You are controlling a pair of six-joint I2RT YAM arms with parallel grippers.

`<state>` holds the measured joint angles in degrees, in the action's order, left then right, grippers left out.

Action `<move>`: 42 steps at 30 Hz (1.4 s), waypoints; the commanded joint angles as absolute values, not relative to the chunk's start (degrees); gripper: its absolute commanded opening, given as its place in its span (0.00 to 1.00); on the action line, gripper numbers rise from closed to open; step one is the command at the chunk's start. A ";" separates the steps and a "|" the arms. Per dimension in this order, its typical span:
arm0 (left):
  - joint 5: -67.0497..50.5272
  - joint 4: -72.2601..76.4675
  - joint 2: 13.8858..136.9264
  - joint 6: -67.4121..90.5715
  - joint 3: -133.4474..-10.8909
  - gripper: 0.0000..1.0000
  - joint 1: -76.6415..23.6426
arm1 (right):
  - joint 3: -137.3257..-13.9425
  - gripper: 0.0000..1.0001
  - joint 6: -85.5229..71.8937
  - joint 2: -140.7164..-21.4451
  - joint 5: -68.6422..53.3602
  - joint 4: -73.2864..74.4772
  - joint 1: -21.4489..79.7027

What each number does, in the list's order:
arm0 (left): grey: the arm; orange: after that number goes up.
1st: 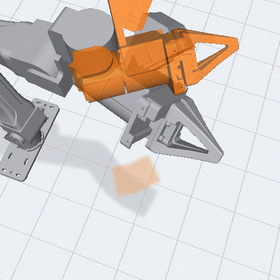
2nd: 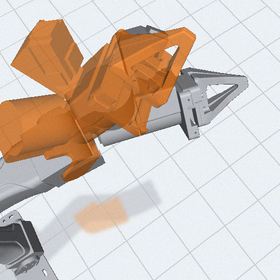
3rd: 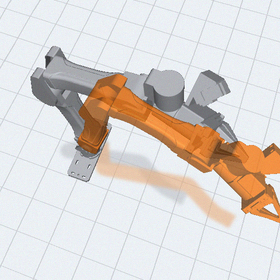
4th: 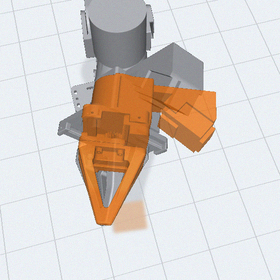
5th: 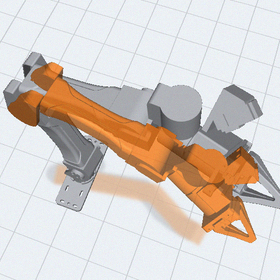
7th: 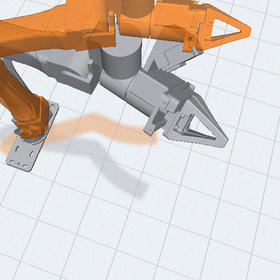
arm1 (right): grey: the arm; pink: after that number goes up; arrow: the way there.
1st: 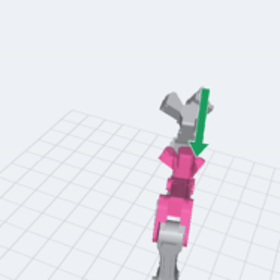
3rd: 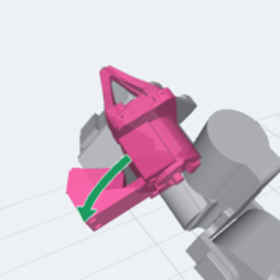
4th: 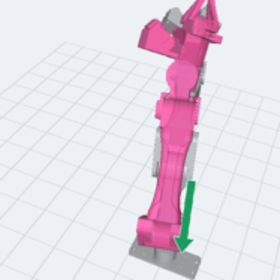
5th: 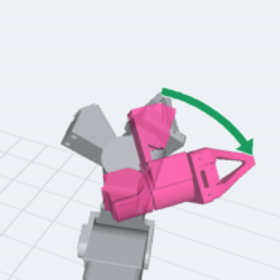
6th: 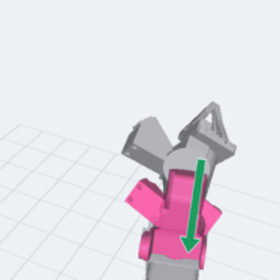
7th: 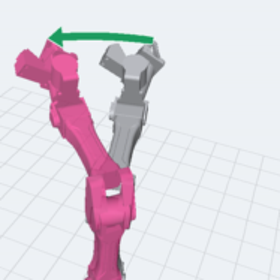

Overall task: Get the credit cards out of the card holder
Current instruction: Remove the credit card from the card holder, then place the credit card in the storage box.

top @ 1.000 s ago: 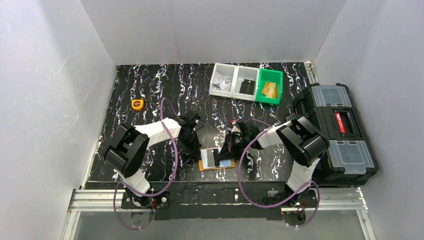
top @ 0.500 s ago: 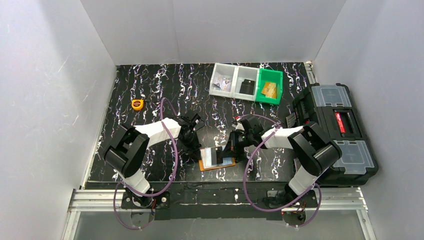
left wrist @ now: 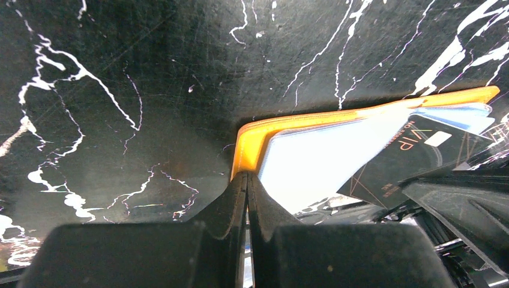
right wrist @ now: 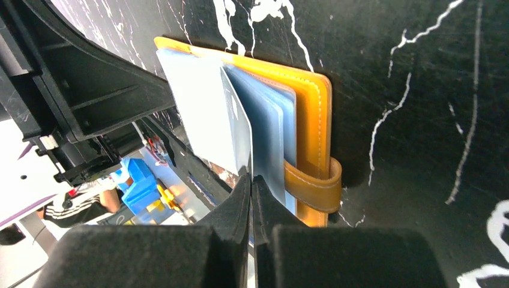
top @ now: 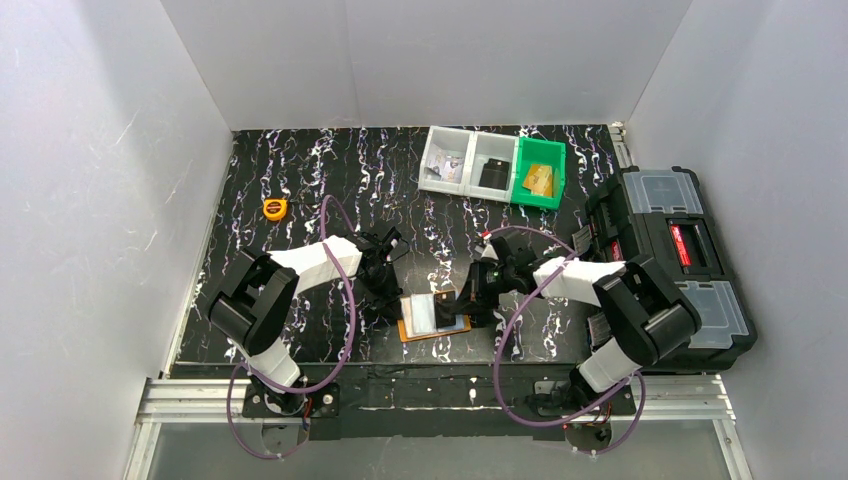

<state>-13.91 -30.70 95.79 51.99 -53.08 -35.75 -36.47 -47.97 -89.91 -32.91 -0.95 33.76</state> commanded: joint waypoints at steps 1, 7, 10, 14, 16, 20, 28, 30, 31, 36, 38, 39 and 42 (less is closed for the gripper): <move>-4.83 -34.68 98.63 49.35 -50.53 0.00 -36.24 | -35.32 0.01 -46.13 -87.18 -29.79 2.55 32.87; -3.75 -37.10 96.92 47.96 -53.70 0.00 -36.25 | -36.72 0.01 -45.89 -84.41 -29.72 4.67 32.59; -3.05 -38.80 95.65 47.23 -56.05 0.00 -36.28 | -37.85 0.01 -45.80 -82.96 -29.64 6.14 32.54; -2.21 -41.61 93.92 46.04 -59.94 0.00 -36.30 | -39.39 0.01 -45.48 -80.99 -29.62 7.83 32.39; -2.03 -42.80 92.96 45.50 -61.55 0.00 -36.28 | -39.99 0.01 -45.53 -80.10 -29.62 8.56 32.26; -2.70 -44.53 90.47 44.56 -64.26 0.00 -36.24 | -41.13 0.01 -45.59 -78.30 -29.71 9.78 31.87; -5.45 -45.58 84.30 42.41 -67.82 0.56 -36.25 | -45.46 0.01 -45.78 -74.56 -28.21 14.36 29.67; -6.03 -45.62 82.87 41.99 -68.33 0.70 -36.23 | -48.00 0.01 -45.24 -74.07 -27.15 16.39 28.87; -6.47 -45.54 82.15 41.75 -68.50 0.75 -36.21 | -49.31 0.01 -44.88 -73.99 -26.70 17.54 28.04; -8.51 -45.74 79.61 40.69 -69.30 0.96 -36.20 | -57.52 0.01 -42.73 -76.34 -24.36 21.81 23.30; -9.13 -45.83 78.83 40.53 -69.36 0.98 -36.19 | -61.72 0.01 -41.32 -78.61 -23.87 24.09 20.84; -9.40 -45.87 78.22 40.30 -69.30 0.98 -36.21 | -64.70 0.01 -40.64 -79.97 -23.57 25.06 19.77; -9.92 -46.12 77.09 39.87 -69.04 0.98 -36.20 | -71.25 0.01 -38.90 -84.58 -22.81 27.14 16.58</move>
